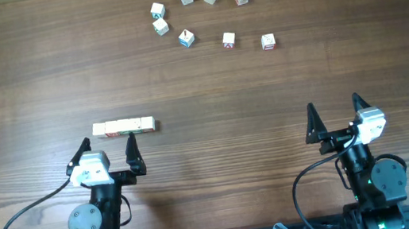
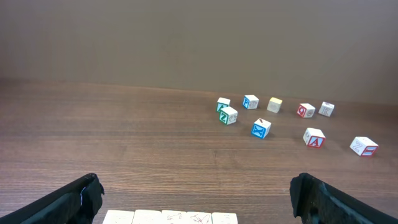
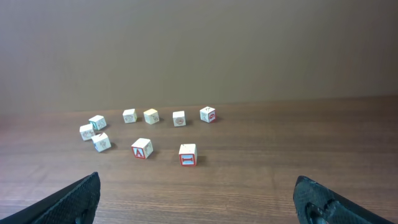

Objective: Form a horizontal line

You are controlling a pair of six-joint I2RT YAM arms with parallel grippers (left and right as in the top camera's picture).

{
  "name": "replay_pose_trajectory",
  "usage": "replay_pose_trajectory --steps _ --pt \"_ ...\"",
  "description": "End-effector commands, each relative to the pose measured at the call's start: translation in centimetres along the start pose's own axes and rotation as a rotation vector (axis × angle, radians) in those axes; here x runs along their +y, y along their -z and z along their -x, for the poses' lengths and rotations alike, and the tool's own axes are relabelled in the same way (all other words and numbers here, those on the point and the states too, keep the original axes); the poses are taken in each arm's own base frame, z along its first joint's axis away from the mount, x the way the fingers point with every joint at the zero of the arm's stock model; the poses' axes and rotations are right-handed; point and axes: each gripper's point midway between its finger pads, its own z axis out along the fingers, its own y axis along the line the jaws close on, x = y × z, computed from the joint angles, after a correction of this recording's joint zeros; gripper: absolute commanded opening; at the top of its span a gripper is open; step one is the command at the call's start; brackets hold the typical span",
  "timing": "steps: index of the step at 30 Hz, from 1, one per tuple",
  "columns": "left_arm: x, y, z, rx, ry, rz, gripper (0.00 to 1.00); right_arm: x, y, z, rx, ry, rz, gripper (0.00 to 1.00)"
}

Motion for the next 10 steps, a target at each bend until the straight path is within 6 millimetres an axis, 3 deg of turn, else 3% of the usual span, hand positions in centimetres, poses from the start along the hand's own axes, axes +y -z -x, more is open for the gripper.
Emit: replay_pose_trajectory --steps 1,10 --pt "0.45 0.0 -0.21 0.001 -0.015 0.021 1.0 0.23 0.08 0.3 -0.014 0.018 0.015 1.0" --pt "0.45 0.0 -0.21 0.001 -0.015 0.021 1.0 0.22 0.08 0.3 -0.014 0.018 0.015 1.0"
